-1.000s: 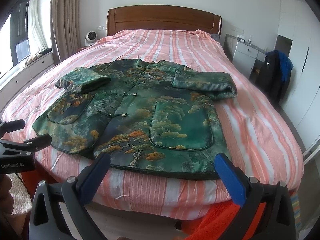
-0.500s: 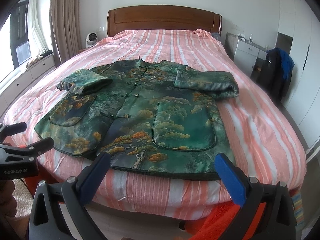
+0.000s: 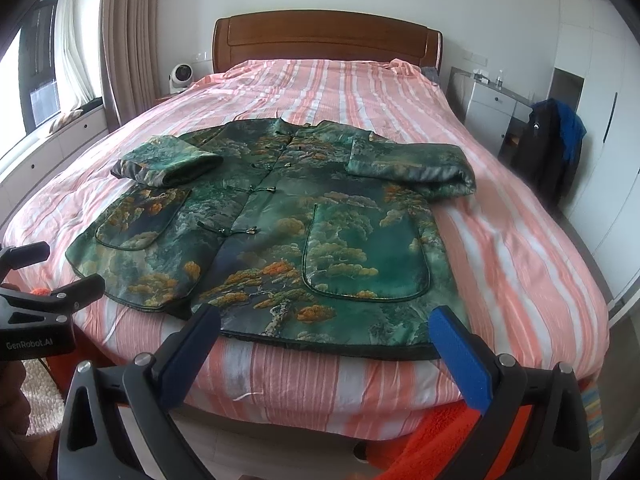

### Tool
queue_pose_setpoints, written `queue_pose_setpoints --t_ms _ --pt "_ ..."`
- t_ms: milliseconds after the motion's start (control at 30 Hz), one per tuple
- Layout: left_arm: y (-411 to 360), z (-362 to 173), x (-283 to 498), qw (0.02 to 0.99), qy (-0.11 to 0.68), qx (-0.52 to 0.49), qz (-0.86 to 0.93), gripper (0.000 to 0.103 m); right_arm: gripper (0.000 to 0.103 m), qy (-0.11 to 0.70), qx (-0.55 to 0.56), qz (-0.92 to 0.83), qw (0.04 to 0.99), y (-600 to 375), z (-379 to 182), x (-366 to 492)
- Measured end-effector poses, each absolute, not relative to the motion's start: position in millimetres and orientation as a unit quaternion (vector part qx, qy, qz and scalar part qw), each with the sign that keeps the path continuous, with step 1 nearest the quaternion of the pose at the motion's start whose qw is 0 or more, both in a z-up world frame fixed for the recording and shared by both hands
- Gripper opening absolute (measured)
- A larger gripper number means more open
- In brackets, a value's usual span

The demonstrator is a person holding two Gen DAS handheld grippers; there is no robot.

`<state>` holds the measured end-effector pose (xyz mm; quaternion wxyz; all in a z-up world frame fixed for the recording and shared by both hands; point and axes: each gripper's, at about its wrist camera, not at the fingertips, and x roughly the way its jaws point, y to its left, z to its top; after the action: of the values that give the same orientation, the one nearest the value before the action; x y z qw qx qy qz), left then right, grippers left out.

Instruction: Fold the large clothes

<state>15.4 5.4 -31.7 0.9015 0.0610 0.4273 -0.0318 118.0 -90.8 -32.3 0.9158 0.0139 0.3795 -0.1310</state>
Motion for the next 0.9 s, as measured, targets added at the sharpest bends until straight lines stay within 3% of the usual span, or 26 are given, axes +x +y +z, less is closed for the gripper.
queue_pose_setpoints --t_ms 900 --pt "5.5 -34.7 11.8 0.903 0.425 0.06 -0.033 0.103 0.103 0.388 0.011 -0.131 0.912 -86.2 -36.4 117.9"
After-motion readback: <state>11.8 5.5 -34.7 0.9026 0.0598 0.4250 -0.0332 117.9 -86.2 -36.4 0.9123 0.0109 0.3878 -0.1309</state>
